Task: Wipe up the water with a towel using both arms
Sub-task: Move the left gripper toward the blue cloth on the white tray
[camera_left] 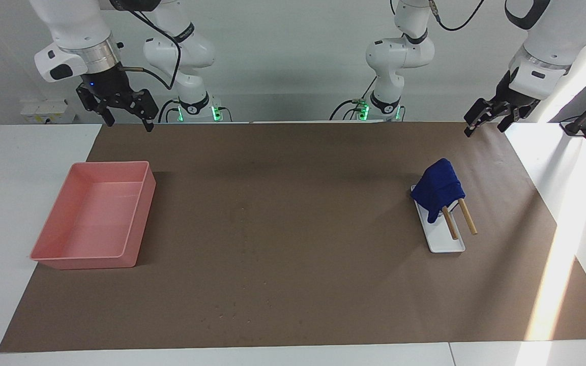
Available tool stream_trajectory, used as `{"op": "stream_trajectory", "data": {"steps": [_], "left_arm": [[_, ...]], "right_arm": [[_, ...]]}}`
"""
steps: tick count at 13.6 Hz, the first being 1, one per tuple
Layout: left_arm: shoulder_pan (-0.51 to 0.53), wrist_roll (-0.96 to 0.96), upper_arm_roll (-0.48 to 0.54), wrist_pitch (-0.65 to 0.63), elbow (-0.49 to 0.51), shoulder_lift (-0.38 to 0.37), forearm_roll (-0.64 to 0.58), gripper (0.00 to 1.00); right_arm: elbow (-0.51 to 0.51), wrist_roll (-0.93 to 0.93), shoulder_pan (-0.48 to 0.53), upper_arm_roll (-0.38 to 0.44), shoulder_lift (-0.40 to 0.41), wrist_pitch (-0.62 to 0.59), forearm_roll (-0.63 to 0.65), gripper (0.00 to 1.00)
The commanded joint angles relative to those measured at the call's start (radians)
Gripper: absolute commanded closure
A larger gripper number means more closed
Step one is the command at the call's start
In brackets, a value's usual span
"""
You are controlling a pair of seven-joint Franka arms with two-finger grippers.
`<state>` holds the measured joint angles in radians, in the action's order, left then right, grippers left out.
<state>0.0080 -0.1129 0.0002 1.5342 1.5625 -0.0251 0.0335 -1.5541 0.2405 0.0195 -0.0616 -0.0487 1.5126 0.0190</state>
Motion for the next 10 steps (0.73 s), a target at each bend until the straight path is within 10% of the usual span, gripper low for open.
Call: {"op": "stream_trajectory", "data": {"steps": [1,10], "left_arm": [[0.001,-0.002,0.006,0.041,0.036,-0.027,-0.018,0.0],[0.006,-0.566,0.006,0.115,0.196,-0.102,-0.018,0.0]], "right_arm": [[0.002,-0.003,0.016,-0.007,-0.008,-0.002,-0.017,0.0],[-0.041,0.086,0.003,-0.015,-0.022,0.06,-0.016,0.04]]}}
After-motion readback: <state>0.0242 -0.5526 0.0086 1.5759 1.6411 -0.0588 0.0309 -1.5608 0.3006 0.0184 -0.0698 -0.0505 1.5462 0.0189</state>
